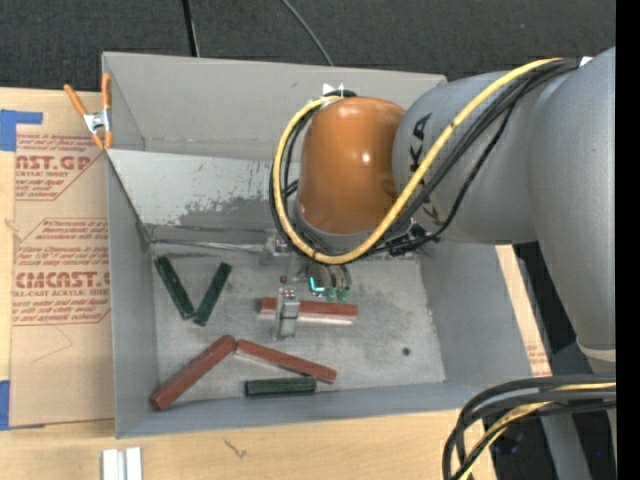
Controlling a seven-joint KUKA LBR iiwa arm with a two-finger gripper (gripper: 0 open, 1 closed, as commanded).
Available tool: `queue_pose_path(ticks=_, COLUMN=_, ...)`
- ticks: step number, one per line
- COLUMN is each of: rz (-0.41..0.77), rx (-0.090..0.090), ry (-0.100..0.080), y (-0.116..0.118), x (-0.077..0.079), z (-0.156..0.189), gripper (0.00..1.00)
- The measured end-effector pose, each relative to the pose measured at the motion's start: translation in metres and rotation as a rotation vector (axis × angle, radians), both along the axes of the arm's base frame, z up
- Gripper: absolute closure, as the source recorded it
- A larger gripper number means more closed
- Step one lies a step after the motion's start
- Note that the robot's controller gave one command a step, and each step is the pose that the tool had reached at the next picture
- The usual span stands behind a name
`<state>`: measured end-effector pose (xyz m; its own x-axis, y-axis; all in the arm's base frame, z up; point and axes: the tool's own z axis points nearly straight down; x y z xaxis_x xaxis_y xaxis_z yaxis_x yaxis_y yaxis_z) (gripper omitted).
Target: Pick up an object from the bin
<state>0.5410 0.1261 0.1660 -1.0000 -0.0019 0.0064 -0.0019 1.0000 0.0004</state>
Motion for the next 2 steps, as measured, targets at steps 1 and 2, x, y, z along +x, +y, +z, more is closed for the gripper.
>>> queue_pose_path(ticks=1, rz=-0.001, rx=0.001, ry=-0.007, y=0.0, x=0.002, z=0.004, gripper=0.0)
queue_pose_path(ticks=2, rz=0.135, rx=0.003, ry=-0.014, y=-0.01, x=0.005, z=-0.012, gripper=0.0)
